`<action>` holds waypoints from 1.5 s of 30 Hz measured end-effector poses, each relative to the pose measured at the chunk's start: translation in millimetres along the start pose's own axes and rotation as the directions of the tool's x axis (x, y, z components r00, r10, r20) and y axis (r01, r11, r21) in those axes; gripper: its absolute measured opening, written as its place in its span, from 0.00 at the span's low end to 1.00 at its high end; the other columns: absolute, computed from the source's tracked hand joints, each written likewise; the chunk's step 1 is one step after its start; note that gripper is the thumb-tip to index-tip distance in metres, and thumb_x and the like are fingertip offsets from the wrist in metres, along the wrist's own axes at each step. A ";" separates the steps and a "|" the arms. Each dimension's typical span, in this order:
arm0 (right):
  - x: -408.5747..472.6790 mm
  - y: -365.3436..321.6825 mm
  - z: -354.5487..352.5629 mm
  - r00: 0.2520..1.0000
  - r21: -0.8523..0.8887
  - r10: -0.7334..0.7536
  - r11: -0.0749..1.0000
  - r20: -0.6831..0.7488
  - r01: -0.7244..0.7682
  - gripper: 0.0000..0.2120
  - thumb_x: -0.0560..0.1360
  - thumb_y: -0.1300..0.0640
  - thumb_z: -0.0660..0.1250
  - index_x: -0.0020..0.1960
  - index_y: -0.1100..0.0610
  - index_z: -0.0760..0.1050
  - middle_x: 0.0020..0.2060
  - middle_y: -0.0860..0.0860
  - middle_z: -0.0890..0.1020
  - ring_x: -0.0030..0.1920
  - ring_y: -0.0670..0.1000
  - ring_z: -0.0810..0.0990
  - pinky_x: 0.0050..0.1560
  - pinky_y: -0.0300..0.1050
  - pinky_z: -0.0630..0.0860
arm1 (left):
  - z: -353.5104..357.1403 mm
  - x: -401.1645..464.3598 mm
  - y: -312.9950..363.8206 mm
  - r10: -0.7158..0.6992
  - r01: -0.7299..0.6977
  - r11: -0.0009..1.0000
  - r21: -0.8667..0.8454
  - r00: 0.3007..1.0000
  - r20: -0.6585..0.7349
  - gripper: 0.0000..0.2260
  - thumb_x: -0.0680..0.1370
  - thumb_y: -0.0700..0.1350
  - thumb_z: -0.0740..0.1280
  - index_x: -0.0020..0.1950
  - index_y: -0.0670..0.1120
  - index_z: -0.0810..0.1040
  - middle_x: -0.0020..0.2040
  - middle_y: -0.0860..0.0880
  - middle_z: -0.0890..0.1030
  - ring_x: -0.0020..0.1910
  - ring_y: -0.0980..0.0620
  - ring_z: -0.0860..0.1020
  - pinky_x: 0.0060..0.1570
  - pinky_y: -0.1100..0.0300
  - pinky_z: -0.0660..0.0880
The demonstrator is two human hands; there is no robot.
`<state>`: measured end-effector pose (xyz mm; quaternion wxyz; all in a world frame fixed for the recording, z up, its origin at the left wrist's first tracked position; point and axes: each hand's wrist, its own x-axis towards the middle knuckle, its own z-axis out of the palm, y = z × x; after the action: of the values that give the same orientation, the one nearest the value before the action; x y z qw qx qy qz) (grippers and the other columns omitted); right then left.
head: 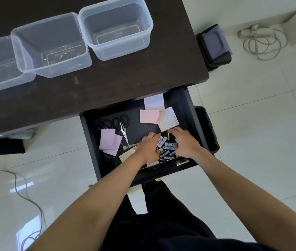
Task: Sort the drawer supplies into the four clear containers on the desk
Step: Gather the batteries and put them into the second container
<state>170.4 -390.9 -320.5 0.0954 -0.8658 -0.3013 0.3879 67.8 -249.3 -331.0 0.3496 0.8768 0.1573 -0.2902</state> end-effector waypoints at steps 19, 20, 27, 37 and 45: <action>14.6 -9.0 2.8 0.962 -0.127 -0.067 0.986 0.263 0.104 0.20 0.70 0.55 0.70 0.61 0.50 0.69 0.57 0.48 0.71 0.56 0.55 0.74 0.50 0.51 0.75 | 3.9 -12.0 -26.2 -0.037 0.028 0.997 0.078 0.992 0.121 0.27 0.69 0.45 0.72 0.67 0.48 0.68 0.63 0.45 0.72 0.61 0.44 0.73 0.59 0.55 0.70; 13.8 -11.0 5.8 0.951 -0.151 -0.092 0.978 0.295 0.142 0.20 0.70 0.55 0.70 0.60 0.50 0.70 0.57 0.49 0.72 0.54 0.55 0.76 0.47 0.48 0.74 | 4.2 -11.6 -26.0 -0.035 0.024 0.996 0.086 0.991 0.130 0.26 0.69 0.46 0.73 0.65 0.48 0.68 0.62 0.46 0.73 0.60 0.45 0.73 0.58 0.55 0.70; 13.6 -17.7 14.6 0.929 -0.104 -0.102 0.984 0.355 0.147 0.17 0.69 0.53 0.70 0.57 0.50 0.73 0.55 0.49 0.79 0.54 0.54 0.78 0.52 0.50 0.76 | 15.0 -13.4 -23.1 -0.033 0.009 0.985 0.175 0.990 0.137 0.18 0.72 0.48 0.68 0.60 0.49 0.72 0.58 0.50 0.77 0.59 0.48 0.74 0.59 0.54 0.63; 17.4 -27.4 9.6 0.850 -0.136 -0.002 0.987 0.526 0.087 0.22 0.70 0.52 0.72 0.62 0.53 0.74 0.56 0.52 0.80 0.54 0.54 0.78 0.54 0.47 0.75 | -0.9 -16.6 -14.0 -0.071 0.033 0.989 0.143 0.960 0.270 0.18 0.73 0.43 0.68 0.61 0.51 0.74 0.54 0.51 0.79 0.55 0.49 0.76 0.60 0.54 0.63; 14.5 -33.5 5.2 0.825 -0.210 0.071 0.976 0.560 0.059 0.19 0.72 0.53 0.69 0.62 0.57 0.73 0.54 0.54 0.80 0.52 0.55 0.79 0.51 0.47 0.75 | -2.6 -17.8 -9.2 -0.059 0.020 0.988 0.150 0.963 0.264 0.13 0.73 0.48 0.69 0.57 0.52 0.76 0.54 0.50 0.80 0.56 0.48 0.77 0.61 0.52 0.63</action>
<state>159.1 -355.8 -319.6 -0.0948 -0.7185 -0.3540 0.5912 50.5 -242.3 -323.3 0.2965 0.8496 0.1044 -0.4236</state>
